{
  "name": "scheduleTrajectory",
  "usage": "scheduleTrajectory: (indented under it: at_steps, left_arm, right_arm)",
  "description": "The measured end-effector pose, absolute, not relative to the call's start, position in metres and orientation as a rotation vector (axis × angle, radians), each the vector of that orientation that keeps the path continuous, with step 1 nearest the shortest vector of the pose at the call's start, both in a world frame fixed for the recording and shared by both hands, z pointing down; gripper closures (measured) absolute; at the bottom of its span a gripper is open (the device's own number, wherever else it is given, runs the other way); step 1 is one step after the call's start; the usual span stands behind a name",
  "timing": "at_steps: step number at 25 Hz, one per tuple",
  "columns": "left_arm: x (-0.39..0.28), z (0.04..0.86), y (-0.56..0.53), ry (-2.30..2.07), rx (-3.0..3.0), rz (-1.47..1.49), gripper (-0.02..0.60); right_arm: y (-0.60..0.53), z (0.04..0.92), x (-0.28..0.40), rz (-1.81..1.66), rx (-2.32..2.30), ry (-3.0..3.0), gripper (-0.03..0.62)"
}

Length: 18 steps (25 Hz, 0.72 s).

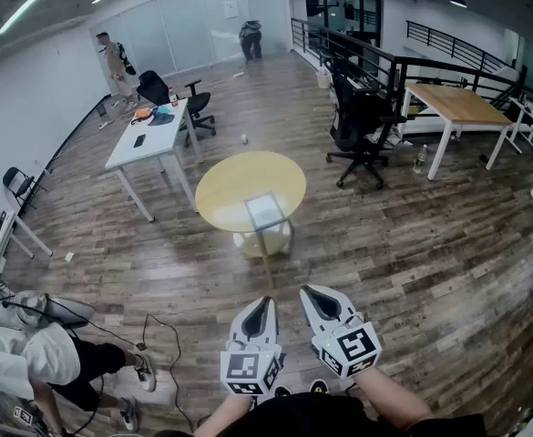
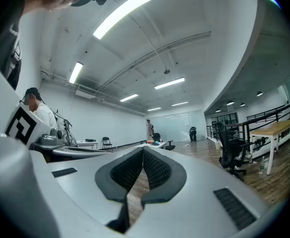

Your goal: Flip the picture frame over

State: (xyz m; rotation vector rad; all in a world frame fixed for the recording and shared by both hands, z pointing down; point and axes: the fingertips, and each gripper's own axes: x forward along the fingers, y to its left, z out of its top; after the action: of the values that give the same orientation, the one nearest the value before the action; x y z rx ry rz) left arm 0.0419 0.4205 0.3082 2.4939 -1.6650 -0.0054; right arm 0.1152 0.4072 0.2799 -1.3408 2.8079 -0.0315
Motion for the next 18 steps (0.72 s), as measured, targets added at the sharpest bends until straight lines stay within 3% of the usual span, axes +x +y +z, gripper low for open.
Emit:
scheduleTrajectory:
  at_steps: [18]
  left_arm:
    - [0.007, 0.308, 0.426, -1.723, 2.472, -0.025, 0.552]
  right_arm:
    - [0.412, 0.284, 0.09, -0.036, -1.271, 2.799, 0.577]
